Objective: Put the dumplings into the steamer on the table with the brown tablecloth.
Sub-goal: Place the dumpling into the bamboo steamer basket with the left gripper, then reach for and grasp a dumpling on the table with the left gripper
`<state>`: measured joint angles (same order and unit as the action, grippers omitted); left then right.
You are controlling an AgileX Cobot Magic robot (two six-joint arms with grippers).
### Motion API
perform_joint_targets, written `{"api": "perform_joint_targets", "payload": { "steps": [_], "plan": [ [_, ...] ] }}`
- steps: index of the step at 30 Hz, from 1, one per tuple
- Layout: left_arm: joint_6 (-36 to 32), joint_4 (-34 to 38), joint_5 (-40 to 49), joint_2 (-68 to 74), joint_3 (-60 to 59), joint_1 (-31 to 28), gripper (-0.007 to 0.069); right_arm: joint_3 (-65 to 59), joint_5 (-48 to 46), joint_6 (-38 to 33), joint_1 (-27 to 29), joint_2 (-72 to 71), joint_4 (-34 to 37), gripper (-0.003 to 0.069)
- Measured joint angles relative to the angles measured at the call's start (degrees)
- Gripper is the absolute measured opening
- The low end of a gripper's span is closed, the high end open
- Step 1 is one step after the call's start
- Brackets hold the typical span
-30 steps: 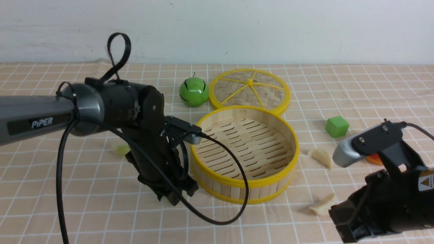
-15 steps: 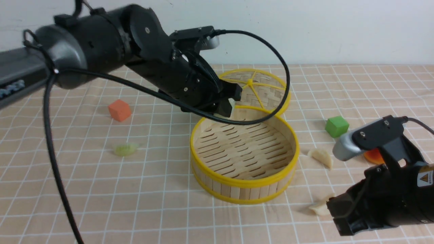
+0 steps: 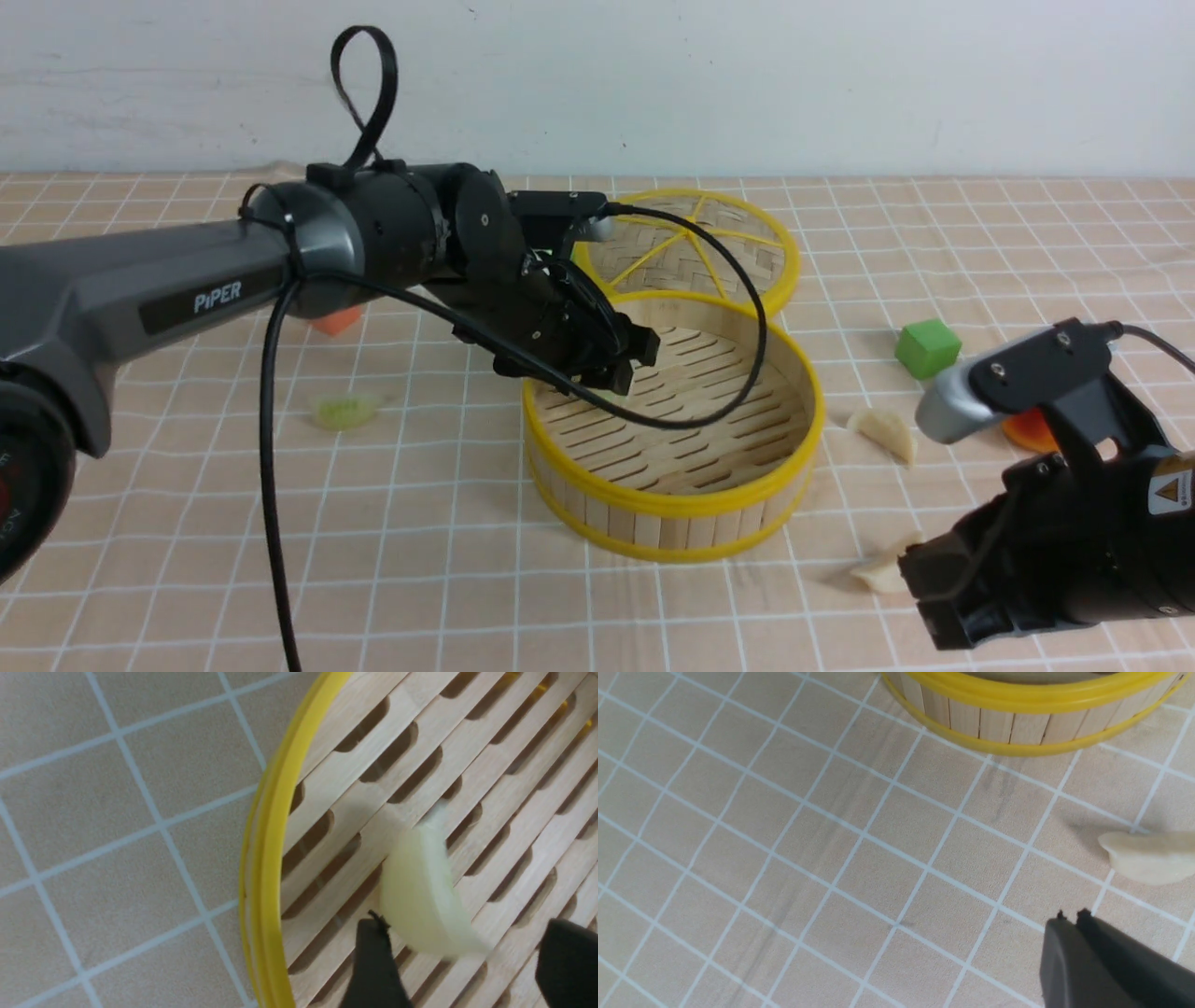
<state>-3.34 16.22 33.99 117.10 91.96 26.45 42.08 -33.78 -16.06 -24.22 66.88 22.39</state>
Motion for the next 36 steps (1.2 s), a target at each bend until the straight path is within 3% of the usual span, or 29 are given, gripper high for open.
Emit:
{"api": "perform_joint_targets", "payload": {
  "steps": [4,6,7,8,10,14,19,25,36],
  "plan": [
    [0.0,-4.7,1.7,-3.6,0.0,0.0,0.0519,0.0,-0.6,0.0,0.0,0.0,0.1,0.0030],
    [0.4,-12.9,3.8,-7.6,0.0,0.0,0.0528,0.0,-1.1,0.0,0.0,0.0,0.1,0.0031],
    [0.6,-13.7,4.3,-7.9,0.0,0.0,0.0528,0.0,-1.1,0.0,0.0,0.0,0.1,0.0031],
    [2.3,-21.1,6.7,-10.2,0.0,0.0,0.0527,0.0,-1.3,0.0,0.0,0.0,0.2,0.0031],
    [6.3,-28.6,10.1,-11.2,0.1,-0.5,0.0517,0.0,-1.3,0.0,0.0,0.0,0.2,0.0031],
    [14.6,-34.7,14.3,-9.2,0.1,-3.9,0.0472,0.0,-1.5,0.0,0.0,0.0,0.2,0.0031],
    [18.2,-35.7,17.1,-4.2,0.1,-9.5,0.0414,0.0,-1.7,0.0,0.0,0.0,1.1,0.0031],
    [15.0,-35.3,18.2,-1.3,0.1,-11.4,0.0349,0.0,-1.5,0.0,0.0,0.0,1.3,0.0031],
    [-0.2,-28.3,14.9,-0.2,0.1,-11.3,0.0325,0.0,-0.7,0.0,0.0,0.0,1.3,0.0031]
  ]
}}
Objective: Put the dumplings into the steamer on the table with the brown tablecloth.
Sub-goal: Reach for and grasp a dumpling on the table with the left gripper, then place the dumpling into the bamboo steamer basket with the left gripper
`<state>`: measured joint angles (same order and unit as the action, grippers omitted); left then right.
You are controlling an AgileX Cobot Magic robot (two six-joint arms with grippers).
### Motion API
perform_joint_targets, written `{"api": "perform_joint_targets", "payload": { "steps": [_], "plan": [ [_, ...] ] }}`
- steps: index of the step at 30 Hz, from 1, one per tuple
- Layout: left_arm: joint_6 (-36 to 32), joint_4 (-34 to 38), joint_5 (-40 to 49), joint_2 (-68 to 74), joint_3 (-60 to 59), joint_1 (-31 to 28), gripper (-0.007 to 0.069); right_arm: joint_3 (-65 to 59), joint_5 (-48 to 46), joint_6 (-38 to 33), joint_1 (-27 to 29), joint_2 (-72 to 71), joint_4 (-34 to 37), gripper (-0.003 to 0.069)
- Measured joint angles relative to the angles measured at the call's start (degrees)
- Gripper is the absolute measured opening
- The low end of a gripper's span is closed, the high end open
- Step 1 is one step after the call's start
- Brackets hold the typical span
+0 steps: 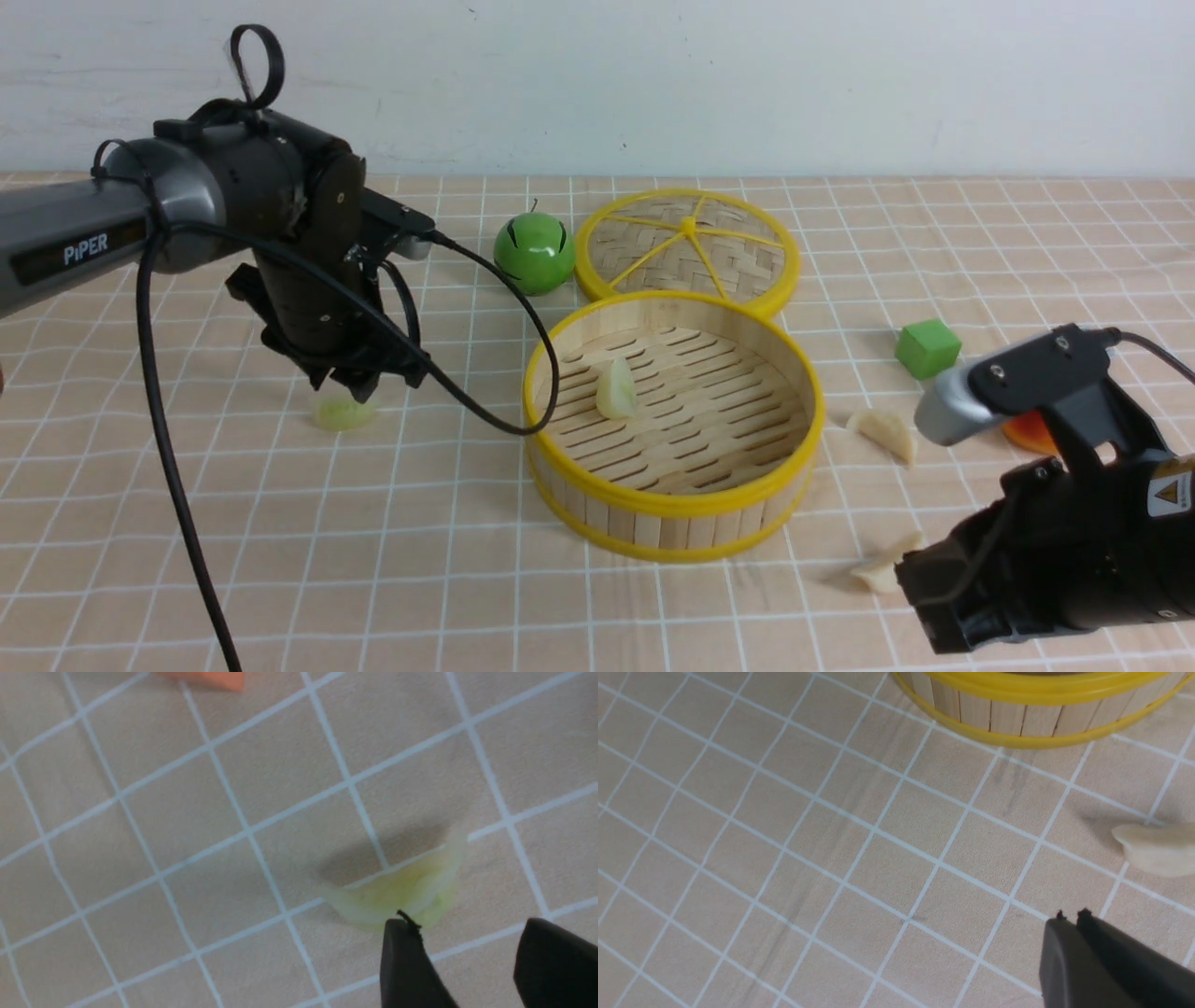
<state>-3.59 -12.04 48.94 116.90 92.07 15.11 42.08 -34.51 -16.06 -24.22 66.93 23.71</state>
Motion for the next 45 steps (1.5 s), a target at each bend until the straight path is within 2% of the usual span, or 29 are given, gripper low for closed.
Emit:
{"api": "perform_joint_targets", "payload": {
  "steps": [9,13,16,19,21,22,23,39,45],
  "plan": [
    [-0.8,-0.2,-4.3,4.1,0.0,0.0,0.0347,0.0,-0.1,0.0,0.0,0.0,0.0,0.0038],
    [4.3,-2.3,-4.6,4.9,0.1,0.0,0.0332,0.0,-0.1,0.0,0.0,0.0,0.0,0.0043],
    [9.6,-4.0,-4.0,5.1,0.3,0.0,0.0273,0.0,-0.1,0.0,0.0,0.0,0.0,0.0043],
    [14.4,-5.3,-3.1,5.1,0.4,0.0,0.0160,0.0,-0.1,0.0,0.0,0.0,0.0,0.0047],
    [18.8,-6.2,-2.6,4.9,0.4,0.0,0.0038,0.0,-0.1,0.0,0.0,0.0,0.1,0.0049],
    [19.0,-6.3,-2.6,4.9,0.5,0.1,0.0031,0.0,-0.1,0.0,0.0,0.0,0.1,0.0049],
    [20.4,-6.9,-2.4,4.9,0.5,0.0,-0.0008,0.0,-0.1,0.0,0.0,0.0,0.2,0.0050],
    [21.8,-0.6,1.8,-2.2,0.3,0.0,-0.0013,0.0,-0.1,0.0,0.0,0.0,0.2,0.0059],
    [19.6,7.6,3.8,-2.2,0.2,0.0,-0.0013,0.0,-0.1,0.0,0.0,0.0,0.2,0.0064]
  ]
}}
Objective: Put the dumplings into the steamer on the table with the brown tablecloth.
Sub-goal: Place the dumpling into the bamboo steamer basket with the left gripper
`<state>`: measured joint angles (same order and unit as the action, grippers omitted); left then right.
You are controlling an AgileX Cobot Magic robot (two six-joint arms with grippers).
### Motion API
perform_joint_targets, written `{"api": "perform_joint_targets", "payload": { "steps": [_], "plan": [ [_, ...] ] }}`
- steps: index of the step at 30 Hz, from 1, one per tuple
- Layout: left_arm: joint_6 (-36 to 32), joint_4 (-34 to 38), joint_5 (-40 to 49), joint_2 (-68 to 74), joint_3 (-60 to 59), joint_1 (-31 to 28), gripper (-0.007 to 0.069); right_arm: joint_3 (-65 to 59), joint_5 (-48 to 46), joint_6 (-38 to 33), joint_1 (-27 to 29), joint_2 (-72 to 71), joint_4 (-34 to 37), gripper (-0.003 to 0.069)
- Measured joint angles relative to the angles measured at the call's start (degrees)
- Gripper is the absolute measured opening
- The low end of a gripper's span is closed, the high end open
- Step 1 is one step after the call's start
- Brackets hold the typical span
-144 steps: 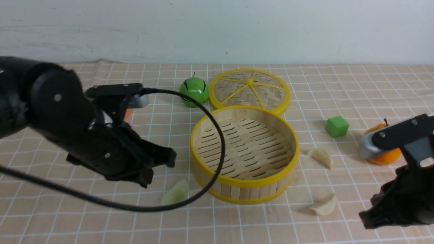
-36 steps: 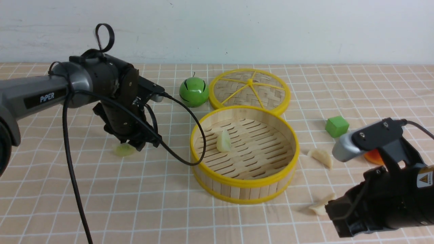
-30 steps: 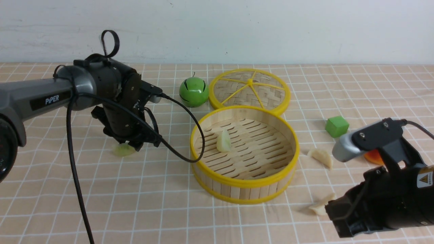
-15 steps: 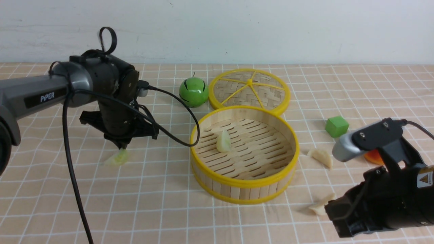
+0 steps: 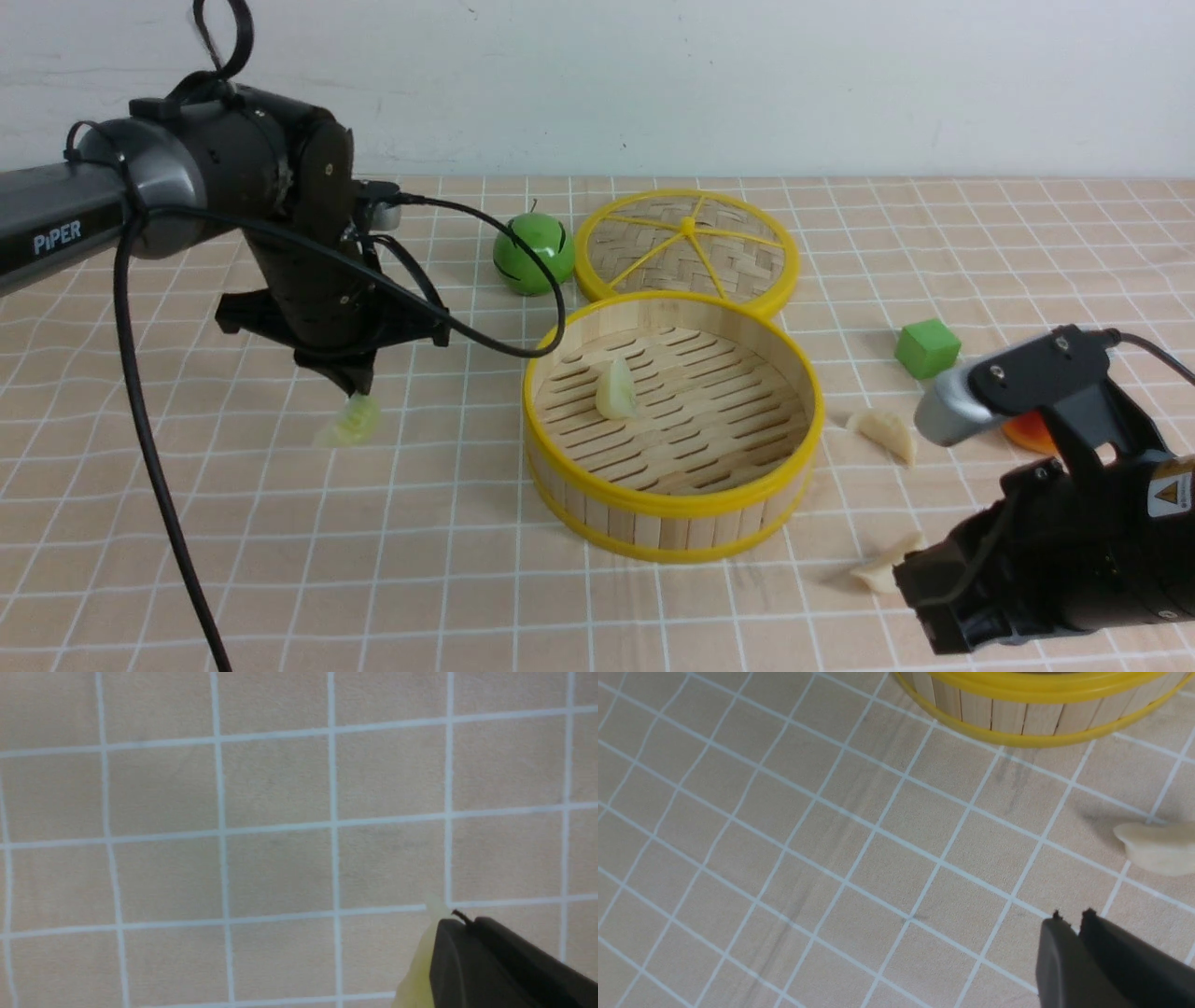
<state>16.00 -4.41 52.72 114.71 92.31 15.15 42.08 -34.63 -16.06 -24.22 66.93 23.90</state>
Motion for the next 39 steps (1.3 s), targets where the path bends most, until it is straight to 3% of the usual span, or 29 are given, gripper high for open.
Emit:
{"api": "perform_joint_targets", "payload": {
  "steps": [5,15,18,24,27,33,39],
  "plan": [
    [-3.8,8.8,-2.3,0.0,0.0,0.0,-0.0013,0.0,0.0,0.0,0.0,0.0,0.0,0.0071],
    [-21.8,40.5,-4.4,-6.9,-0.3,0.1,-0.0013,0.0,0.9,0.0,0.0,0.0,0.0,0.0077],
    [-24.3,44.8,-5.4,-7.3,-0.3,1.6,-0.0013,0.0,1.1,0.0,0.0,0.0,0.0,0.0080],
    [-23.1,41.0,-10.2,-4.3,-0.3,8.5,-0.0013,0.0,1.1,0.0,0.0,0.0,0.0,0.0084],
    [-16.0,32.2,-12.6,-1.3,-0.3,11.7,-0.0013,0.0,1.1,0.0,0.0,0.0,0.0,0.0084],
    [-4.7,23.0,-11.4,1.5,-0.3,12.6,-0.0013,0.0,1.1,0.0,0.0,0.0,0.0,0.0084],
    [-3.0,21.9,-11.4,2.2,-0.3,12.6,0.0056,0.0,1.1,0.0,0.0,0.0,0.0,0.0084]
  ]
}}
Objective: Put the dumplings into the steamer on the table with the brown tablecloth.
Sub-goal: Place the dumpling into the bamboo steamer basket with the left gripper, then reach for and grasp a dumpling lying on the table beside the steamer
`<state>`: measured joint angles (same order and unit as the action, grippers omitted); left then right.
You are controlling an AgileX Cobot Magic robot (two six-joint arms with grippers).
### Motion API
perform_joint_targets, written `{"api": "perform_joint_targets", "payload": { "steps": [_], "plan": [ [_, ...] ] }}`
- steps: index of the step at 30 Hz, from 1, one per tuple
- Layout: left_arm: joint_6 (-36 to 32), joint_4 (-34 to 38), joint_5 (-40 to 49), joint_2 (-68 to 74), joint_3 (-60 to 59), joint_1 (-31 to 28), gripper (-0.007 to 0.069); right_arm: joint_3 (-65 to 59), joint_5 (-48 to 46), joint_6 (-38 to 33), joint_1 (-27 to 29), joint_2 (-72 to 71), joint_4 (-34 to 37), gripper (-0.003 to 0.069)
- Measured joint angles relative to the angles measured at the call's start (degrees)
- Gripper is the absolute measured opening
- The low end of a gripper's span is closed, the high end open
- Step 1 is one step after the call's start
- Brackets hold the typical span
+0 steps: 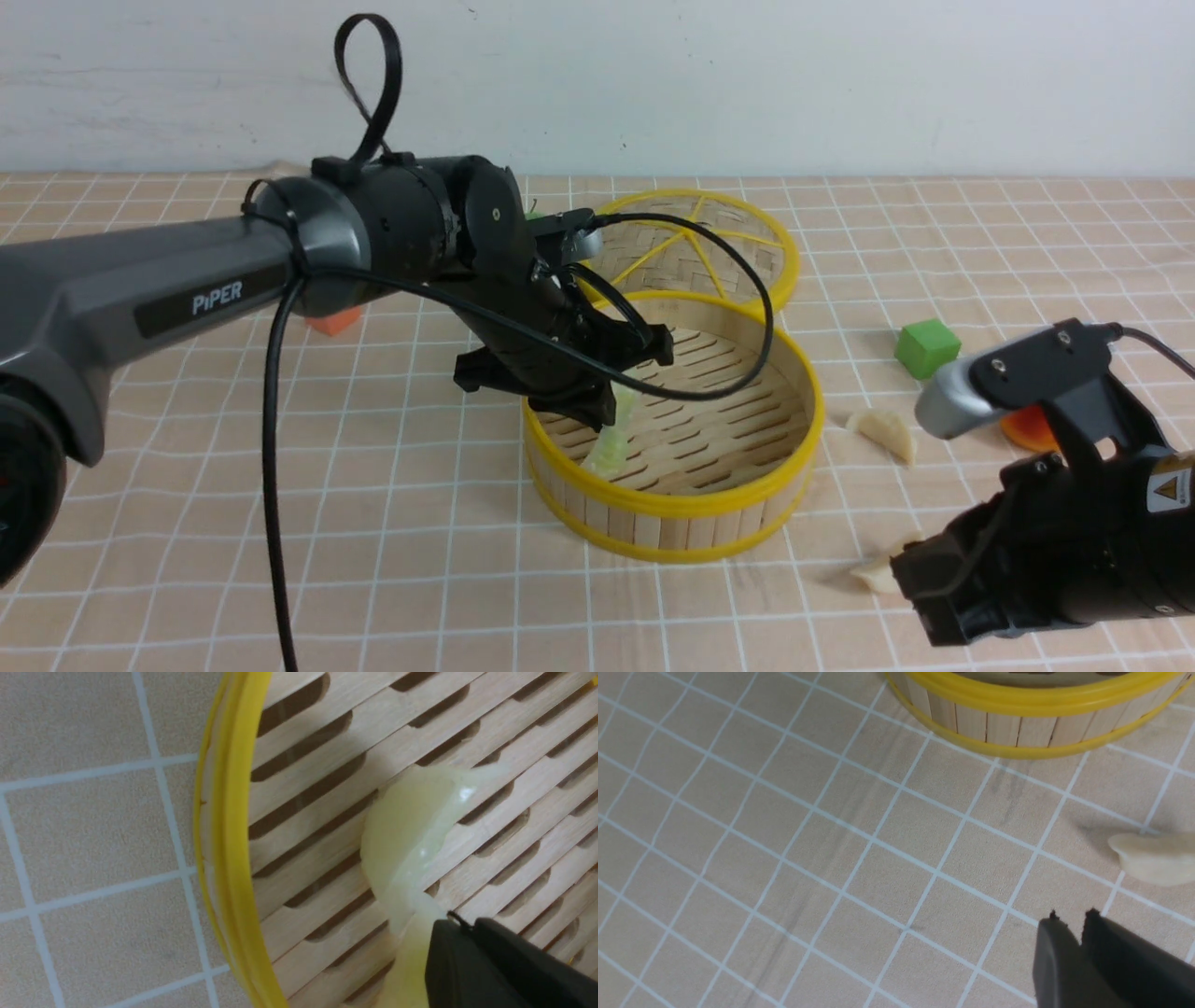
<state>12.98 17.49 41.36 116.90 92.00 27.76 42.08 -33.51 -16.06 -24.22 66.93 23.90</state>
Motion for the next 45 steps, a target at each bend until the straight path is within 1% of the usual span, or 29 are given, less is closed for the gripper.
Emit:
{"api": "perform_joint_targets", "payload": {
  "steps": [2,3,4,5,8,11,13,15,23,25,26,31,38,42,43,45],
  "plan": [
    [0.0,0.0,0.0,0.0,0.0,0.0,0.0126,0.0,0.0,0.0,0.0,0.0,0.0,0.0084],
    [0.0,0.0,0.0,0.0,0.0,0.0,0.0134,0.0,0.0,0.0,0.0,0.0,0.0,0.0084],
    [0.0,0.0,0.0,0.0,0.0,0.0,0.0212,0.0,0.0,0.0,0.0,0.0,0.0,0.0086],
    [0.0,-0.1,0.0,0.0,0.0,0.0,0.0255,0.0,0.0,0.0,0.0,0.0,0.0,0.0087],
    [0.0,-1.8,-0.1,0.0,0.0,0.0,0.0344,0.0,-0.1,0.0,0.0,0.0,0.0,0.0087],
    [0.0,-4.4,-0.5,0.0,0.0,0.0,0.0377,0.0,-0.1,0.0,0.0,0.0,0.0,0.0087],
    [0.0,-5.4,-0.6,0.0,0.0,0.0,0.0378,0.0,-0.1,0.0,0.0,0.0,0.0,0.0087],
    [0.1,-8.5,-1.3,0.0,0.0,0.0,0.0360,0.0,-0.2,0.0,0.0,0.0,0.0,0.0087],
    [0.2,-17.8,-3.2,-0.1,0.0,0.2,0.0195,0.0,-0.2,0.0,0.0,0.0,0.0,0.0087],
    [0.2,-18.8,-3.2,-0.1,0.0,0.2,0.0180,0.0,-0.2,0.0,0.0,0.0,0.0,0.0089],
    [0.2,-20.3,-3.2,-0.1,0.0,0.3,0.0162,0.0,-0.2,0.0,0.0,0.0,0.0,0.0090],
    [0.2,-23.0,-3.0,-0.2,0.0,0.4,0.0153,0.0,-0.2,0.0,0.0,0.0,0.0,0.0096],
    [0.2,-23.3,-0.4,-5.7,-0.1,0.7,0.0153,0.0,-0.2,0.0,0.0,0.0,0.0,0.0099],
    [0.2,-23.1,2.4,-18.3,-0.2,0.8,0.0153,0.0,1.1,0.0,0.6,0.7,-2.3,0.0107],
    [0.2,-23.1,2.6,-18.9,-0.1,0.8,0.0153,0.0,1.3,0.1,0.8,0.7,-2.4,0.0107],
    [0.2,-21.6,2.8,-27.9,-2.2,0.8,0.0148,0.1,4.8,3.7,4.6,1.9,-3.6,0.0124]
  ]
}}
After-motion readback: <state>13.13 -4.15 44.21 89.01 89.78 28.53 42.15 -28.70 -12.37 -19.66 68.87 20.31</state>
